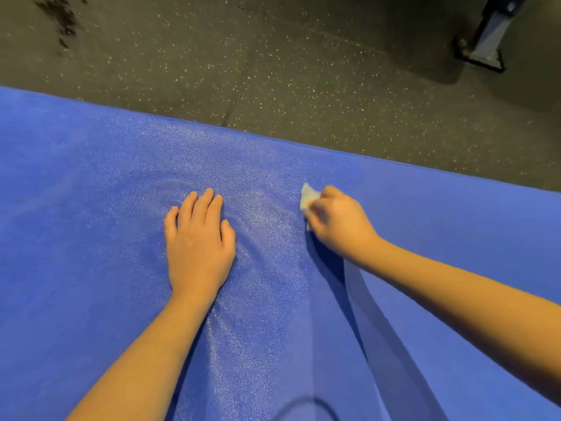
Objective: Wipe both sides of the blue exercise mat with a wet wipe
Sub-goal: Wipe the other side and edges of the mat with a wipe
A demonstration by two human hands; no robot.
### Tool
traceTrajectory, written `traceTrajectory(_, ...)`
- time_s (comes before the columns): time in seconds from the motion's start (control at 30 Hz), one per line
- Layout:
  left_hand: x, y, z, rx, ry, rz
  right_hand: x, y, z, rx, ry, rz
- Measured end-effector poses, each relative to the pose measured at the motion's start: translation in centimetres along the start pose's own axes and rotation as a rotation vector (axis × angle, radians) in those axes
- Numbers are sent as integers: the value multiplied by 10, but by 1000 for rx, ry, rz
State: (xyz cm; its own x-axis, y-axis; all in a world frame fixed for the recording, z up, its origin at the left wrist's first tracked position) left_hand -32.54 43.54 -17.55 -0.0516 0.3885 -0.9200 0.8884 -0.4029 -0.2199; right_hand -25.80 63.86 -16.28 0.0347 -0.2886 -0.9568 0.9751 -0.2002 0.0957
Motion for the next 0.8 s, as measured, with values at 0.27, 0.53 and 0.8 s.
traceTrajectory(0.27, 1, 0, 0, 0, 7, 5, -17, -9, -7, -69, 137, 154)
traceTrajectory(0.53, 11, 0, 0, -12, -48, 94, 9, 31, 30, -228, 115, 589)
traceTrajectory(0.8, 4, 55, -11, 2, -101, 317, 23, 81, 49, -215, 159, 589)
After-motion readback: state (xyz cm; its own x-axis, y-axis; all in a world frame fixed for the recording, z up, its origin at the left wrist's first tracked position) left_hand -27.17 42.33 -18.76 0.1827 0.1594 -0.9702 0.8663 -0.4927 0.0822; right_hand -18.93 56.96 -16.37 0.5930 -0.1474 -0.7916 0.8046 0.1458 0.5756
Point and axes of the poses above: each hand's wrist, its own y-axis away from the middle knuckle, its own x-axis out of the palm, z = x × y, the point moved 9 cm from there along -y, towards the middle knuckle, and after that the axes turned 2 degrees about z, right-handed, at the moved point
